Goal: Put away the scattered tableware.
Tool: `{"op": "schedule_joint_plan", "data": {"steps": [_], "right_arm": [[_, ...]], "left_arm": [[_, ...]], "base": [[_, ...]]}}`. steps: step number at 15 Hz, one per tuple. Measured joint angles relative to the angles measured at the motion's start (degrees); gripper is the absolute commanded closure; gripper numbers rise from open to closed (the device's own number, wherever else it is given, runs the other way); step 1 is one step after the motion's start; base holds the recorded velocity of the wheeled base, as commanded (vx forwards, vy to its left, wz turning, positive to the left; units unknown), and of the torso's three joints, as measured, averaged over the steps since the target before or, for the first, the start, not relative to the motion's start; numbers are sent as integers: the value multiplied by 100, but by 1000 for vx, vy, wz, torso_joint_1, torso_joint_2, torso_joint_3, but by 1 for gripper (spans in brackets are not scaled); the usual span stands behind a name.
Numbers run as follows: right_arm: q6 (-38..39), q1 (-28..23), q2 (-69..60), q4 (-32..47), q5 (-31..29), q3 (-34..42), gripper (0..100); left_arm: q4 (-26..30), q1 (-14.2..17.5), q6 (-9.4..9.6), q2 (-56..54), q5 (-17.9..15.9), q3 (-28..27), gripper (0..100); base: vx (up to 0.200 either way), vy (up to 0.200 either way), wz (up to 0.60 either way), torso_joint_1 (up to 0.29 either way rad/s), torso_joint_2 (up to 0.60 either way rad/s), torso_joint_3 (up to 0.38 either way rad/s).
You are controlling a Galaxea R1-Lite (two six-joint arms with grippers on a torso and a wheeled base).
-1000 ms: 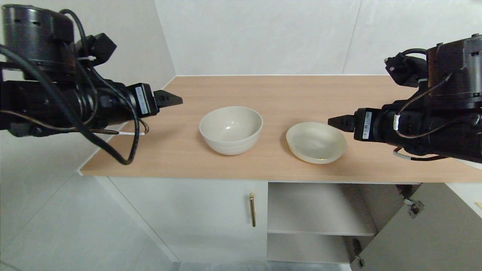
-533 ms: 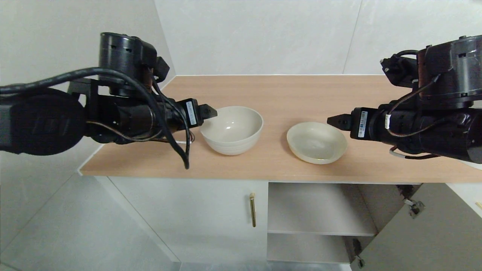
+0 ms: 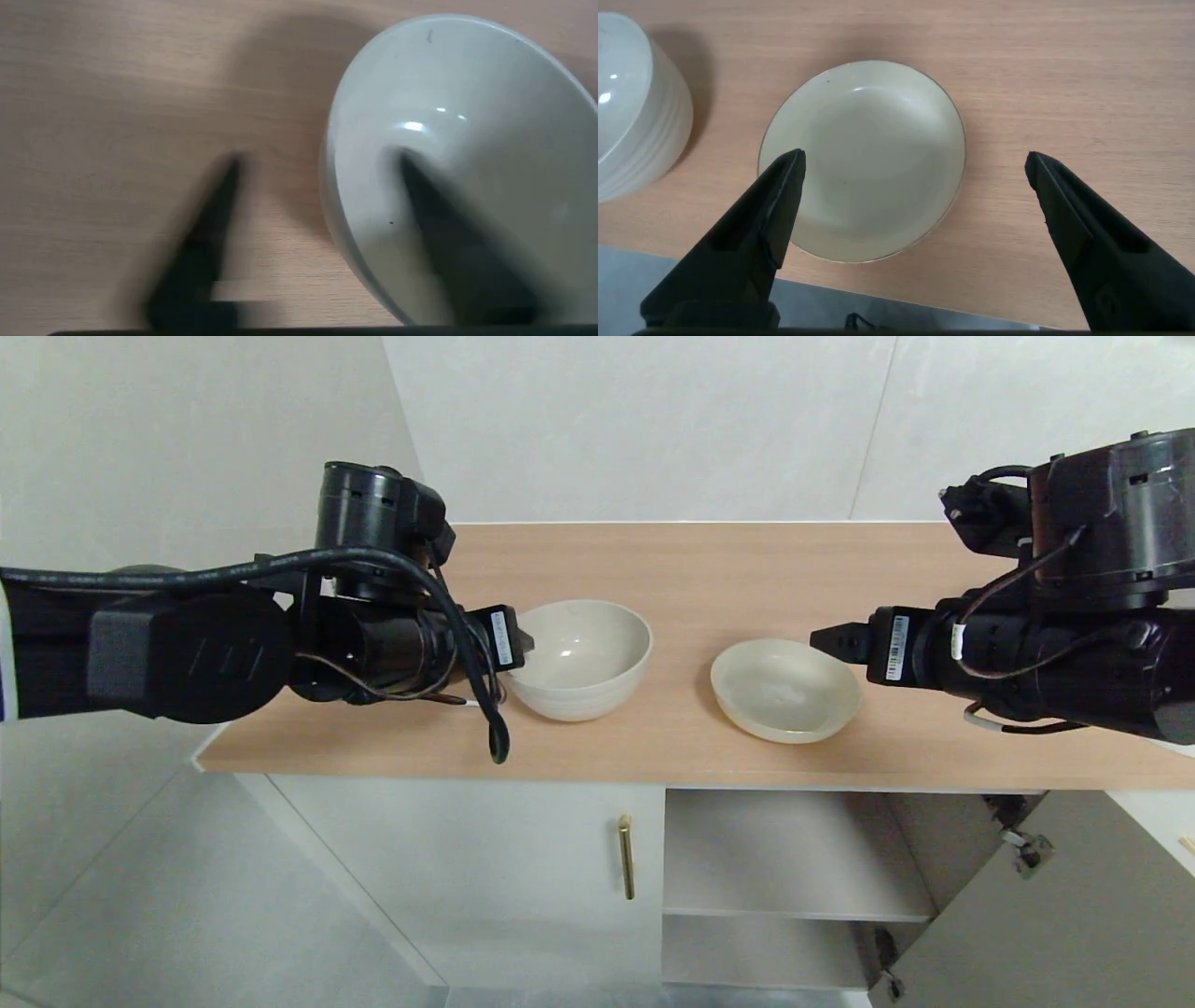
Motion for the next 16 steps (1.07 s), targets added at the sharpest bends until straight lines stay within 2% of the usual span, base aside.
{"op": "schedule_joint_plan", "data": {"steps": [4, 10, 14, 15, 16], "right_arm": [[2, -87, 122, 9, -2, -11, 0], [0, -343, 640, 11, -222, -168, 0], [9, -441, 1023, 0, -328, -291, 0], [9, -452, 1068, 0, -328, -302, 100], [15, -456, 1101, 0, -322, -304, 100]], "left_arm": [[-5, -5, 0, -193, -17, 129, 100], [-786, -29, 45, -1012, -800, 907, 100], [-800, -32, 52, -1281, -848, 1067, 100], [-801, -32, 50, -1318, -848, 1074, 100], [-801, -32, 52, -1356, -848, 1085, 100]], "base": [[0, 0, 0, 0, 0, 0], [0, 0, 0, 0, 0, 0], [0, 0, 0, 0, 0, 0], [0, 0, 0, 0, 0, 0], [0, 0, 0, 0, 0, 0]]}}
